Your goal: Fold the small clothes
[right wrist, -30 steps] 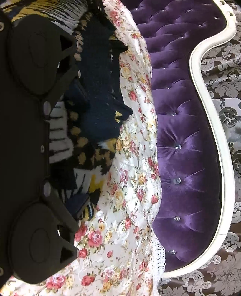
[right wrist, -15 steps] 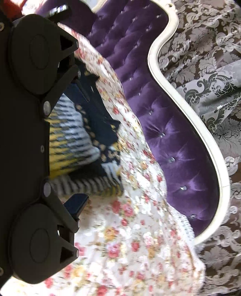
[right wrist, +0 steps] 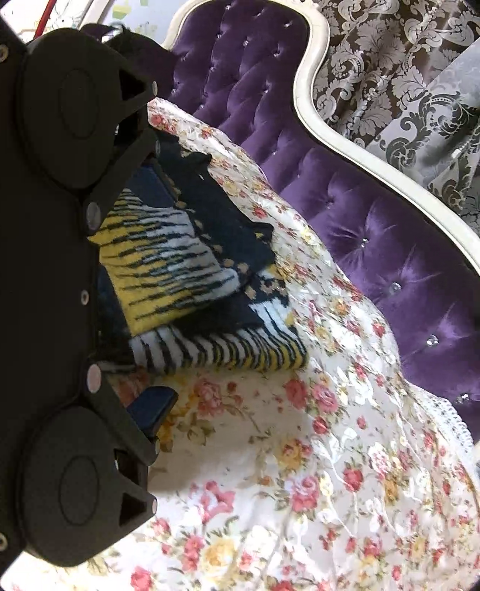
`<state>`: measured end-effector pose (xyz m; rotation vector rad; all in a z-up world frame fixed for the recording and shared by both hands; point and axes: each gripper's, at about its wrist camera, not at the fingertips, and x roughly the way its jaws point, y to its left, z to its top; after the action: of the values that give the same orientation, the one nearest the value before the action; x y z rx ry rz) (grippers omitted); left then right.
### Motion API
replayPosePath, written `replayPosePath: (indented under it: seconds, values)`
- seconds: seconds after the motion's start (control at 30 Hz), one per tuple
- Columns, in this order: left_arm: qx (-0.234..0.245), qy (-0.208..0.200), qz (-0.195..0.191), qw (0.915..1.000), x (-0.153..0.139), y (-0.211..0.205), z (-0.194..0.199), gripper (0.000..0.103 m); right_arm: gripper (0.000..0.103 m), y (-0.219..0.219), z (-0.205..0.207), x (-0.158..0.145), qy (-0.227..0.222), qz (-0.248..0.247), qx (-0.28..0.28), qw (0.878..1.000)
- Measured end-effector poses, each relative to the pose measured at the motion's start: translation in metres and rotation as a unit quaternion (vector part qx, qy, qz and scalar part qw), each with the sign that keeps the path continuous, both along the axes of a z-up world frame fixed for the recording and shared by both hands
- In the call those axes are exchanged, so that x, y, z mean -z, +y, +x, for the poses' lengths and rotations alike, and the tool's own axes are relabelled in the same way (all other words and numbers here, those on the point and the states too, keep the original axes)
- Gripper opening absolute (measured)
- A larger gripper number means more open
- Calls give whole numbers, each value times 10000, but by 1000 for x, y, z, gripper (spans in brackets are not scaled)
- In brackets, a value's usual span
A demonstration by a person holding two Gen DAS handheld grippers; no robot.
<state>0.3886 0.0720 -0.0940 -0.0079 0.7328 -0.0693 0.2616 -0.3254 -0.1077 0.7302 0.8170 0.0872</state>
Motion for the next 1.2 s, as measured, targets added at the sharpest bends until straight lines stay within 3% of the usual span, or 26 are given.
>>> replayPosePath:
  seconds: [0.2, 0.37, 0.5, 0.73, 0.93, 1.2]
  values:
    - [429, -30, 61, 9991, -41, -22, -44, 71, 103, -5, -3, 3, 16, 281, -37, 9996]
    - [604, 356, -470, 9964, -54, -45, -81, 72, 103, -14, -5, 9, 28, 574, 20, 9983]
    - [684, 505, -467, 9953, -43, -68, -89, 72, 103, -19, -6, 13, -14, 773, 85, 9970]
    - [532, 598, -218, 9966, -14, -94, -65, 72, 103, -24, -3, 16, -49, 965, 87, 9953]
    - [645, 474, 252, 9965, 0, -106, -57, 80, 103, -24, 5, 20, -169, 1087, -44, 9939]
    - [634, 438, 108, 9970, 4, -103, -57, 82, 103, -6, 19, 22, -449, 1029, -587, 9919]
